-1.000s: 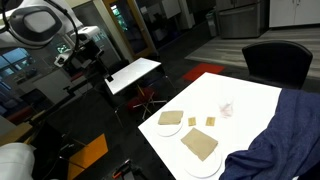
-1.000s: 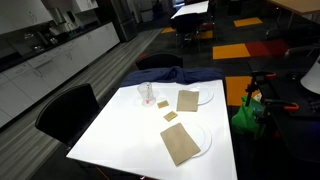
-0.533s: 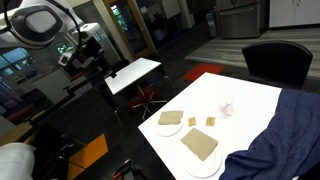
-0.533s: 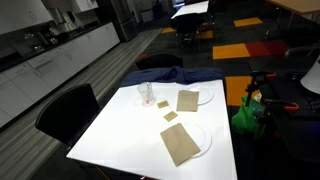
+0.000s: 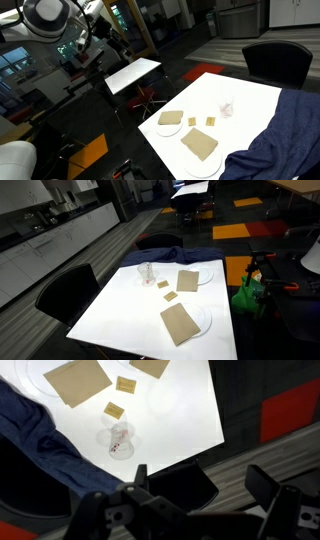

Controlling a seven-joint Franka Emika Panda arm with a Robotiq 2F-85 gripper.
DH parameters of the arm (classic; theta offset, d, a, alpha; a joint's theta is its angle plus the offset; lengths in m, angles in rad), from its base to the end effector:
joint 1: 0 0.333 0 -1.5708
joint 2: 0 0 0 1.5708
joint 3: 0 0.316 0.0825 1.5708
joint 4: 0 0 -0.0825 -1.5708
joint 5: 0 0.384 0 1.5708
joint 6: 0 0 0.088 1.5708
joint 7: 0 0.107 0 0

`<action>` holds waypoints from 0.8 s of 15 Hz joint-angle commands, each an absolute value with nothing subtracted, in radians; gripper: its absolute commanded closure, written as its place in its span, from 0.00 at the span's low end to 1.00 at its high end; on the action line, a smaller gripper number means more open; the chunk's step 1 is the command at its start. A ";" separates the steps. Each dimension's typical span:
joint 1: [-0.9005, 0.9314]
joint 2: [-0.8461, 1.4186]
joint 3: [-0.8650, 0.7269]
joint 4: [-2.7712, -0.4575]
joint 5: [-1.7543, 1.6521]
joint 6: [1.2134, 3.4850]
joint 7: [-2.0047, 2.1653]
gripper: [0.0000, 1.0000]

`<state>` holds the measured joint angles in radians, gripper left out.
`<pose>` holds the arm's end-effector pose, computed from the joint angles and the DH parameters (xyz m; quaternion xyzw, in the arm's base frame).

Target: Pick up the marker from the cup and put it on the table

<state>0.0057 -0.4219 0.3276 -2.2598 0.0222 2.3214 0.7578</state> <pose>0.4391 0.1721 0.5680 -0.9492 0.2081 -0.2255 0.0694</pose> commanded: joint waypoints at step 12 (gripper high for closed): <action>-0.015 -0.013 0.263 -1.966 -0.539 2.346 1.544 0.00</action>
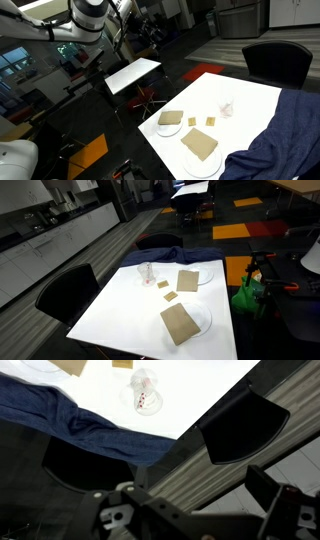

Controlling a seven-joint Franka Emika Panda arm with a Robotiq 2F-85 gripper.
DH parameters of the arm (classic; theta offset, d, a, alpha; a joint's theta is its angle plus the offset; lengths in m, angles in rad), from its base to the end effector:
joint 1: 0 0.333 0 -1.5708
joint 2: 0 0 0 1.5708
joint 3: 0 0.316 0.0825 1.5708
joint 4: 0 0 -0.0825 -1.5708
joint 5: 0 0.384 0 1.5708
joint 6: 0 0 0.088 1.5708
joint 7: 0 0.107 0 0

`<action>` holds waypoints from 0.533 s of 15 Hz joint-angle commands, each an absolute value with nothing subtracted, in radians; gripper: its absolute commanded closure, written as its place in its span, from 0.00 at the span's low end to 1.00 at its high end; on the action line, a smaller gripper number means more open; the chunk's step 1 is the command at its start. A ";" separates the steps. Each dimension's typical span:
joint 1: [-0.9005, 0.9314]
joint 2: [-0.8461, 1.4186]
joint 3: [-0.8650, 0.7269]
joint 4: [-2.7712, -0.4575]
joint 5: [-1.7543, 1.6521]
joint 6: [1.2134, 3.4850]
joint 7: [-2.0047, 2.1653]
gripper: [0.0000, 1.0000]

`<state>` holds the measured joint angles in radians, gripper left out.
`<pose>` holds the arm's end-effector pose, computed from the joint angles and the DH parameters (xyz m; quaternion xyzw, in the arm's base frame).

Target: Pick up the marker from the cup and put it on the table

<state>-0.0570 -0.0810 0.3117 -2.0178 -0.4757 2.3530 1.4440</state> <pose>0.5519 0.1417 0.5313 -0.8590 0.4236 -0.2875 0.0097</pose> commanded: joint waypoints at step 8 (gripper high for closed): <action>0.066 0.101 0.132 -1.964 -0.628 2.392 1.706 0.00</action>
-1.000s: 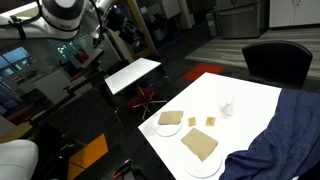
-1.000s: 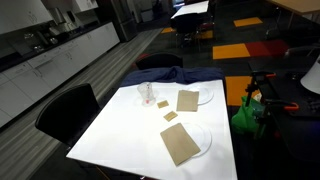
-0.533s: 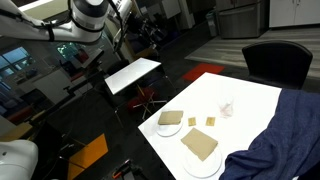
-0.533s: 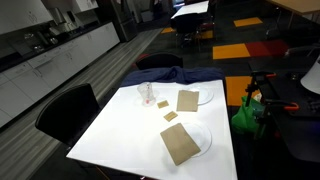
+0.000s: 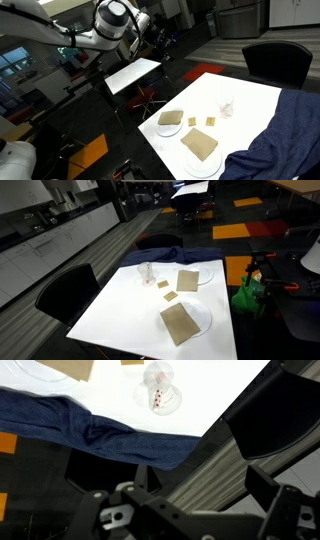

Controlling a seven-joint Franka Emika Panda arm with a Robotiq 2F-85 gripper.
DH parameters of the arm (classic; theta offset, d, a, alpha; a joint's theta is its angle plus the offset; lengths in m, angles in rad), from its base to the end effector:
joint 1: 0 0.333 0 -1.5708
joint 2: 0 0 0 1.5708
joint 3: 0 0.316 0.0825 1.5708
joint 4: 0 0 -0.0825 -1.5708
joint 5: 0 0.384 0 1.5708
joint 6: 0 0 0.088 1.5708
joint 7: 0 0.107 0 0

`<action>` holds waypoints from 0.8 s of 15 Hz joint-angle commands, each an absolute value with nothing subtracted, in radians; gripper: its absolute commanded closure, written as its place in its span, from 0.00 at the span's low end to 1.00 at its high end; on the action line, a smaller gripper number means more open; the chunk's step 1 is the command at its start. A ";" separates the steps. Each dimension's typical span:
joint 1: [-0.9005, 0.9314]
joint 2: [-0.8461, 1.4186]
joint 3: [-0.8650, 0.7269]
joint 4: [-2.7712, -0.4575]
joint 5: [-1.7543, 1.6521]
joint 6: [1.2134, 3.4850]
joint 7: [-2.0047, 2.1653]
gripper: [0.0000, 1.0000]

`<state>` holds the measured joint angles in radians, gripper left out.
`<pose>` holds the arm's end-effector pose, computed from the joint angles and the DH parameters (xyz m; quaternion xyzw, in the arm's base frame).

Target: Pick up the marker from the cup and put it on the table

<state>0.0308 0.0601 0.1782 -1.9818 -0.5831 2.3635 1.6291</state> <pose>0.5878 0.1160 0.4713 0.8278 -0.4891 0.2743 0.0147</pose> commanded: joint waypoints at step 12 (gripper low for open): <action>0.120 0.222 0.035 -1.978 -0.645 2.400 1.744 0.00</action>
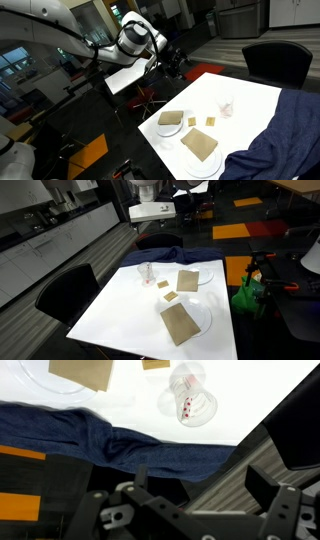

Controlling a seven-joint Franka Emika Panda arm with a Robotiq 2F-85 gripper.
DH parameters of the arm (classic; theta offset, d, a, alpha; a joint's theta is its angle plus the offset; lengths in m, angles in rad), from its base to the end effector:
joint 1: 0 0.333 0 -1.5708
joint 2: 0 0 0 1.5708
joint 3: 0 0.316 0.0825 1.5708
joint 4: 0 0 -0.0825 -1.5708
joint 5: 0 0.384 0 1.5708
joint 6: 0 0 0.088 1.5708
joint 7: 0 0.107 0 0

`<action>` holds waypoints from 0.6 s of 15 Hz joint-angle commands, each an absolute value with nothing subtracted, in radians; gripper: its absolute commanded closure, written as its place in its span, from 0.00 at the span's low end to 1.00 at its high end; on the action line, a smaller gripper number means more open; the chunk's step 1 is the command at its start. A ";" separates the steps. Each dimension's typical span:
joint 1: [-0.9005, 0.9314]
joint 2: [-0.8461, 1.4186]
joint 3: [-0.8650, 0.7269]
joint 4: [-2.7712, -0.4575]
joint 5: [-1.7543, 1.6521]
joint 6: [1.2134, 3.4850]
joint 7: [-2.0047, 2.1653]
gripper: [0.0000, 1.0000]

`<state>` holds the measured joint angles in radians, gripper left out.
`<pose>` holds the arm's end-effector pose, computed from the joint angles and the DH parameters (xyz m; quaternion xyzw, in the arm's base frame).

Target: Pick up the marker from the cup and put it on the table

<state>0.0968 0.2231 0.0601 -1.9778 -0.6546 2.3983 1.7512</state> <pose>0.6108 0.0904 0.3771 0.8118 -0.5267 0.2454 0.0579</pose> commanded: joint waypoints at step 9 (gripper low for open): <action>0.109 0.310 0.013 -1.902 -0.560 2.390 1.753 0.00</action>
